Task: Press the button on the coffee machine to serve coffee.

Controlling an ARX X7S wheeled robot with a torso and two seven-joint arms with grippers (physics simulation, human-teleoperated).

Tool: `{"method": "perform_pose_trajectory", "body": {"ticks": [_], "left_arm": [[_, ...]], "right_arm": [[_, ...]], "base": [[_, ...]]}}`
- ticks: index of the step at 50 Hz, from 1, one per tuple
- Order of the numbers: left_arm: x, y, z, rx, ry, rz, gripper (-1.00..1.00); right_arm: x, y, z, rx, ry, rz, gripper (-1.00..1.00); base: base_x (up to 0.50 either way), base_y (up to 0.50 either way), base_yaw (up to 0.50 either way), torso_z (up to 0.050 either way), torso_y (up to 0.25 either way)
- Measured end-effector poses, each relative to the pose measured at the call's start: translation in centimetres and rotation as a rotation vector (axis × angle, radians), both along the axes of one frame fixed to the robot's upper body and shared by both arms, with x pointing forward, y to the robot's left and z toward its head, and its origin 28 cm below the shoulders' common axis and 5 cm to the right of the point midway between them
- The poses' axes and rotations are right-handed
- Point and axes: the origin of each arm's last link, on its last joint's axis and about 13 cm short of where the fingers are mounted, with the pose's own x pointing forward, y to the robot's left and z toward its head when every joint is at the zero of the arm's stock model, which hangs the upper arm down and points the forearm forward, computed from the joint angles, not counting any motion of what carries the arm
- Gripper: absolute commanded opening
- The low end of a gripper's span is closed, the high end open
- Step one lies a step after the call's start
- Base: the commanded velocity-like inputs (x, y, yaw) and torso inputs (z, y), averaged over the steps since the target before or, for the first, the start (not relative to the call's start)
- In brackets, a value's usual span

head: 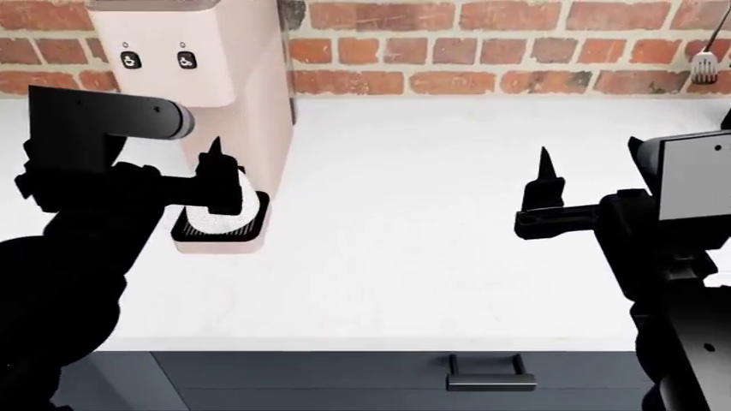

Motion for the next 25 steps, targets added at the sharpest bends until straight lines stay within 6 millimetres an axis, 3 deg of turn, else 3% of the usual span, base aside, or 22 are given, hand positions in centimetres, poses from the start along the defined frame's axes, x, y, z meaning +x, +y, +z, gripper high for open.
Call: {"method": "perform_pose_trajectory", "body": {"ticks": [25], "left_arm": [[-1.9,-0.8,3.7,0.042,-0.065,-0.036,1.0]], "right_arm": [[0.4,0.2,-0.7,0.014,0.025,0.004,1.0]], "base": [[0.0,0.0,0.0,0.0,0.0]]}}
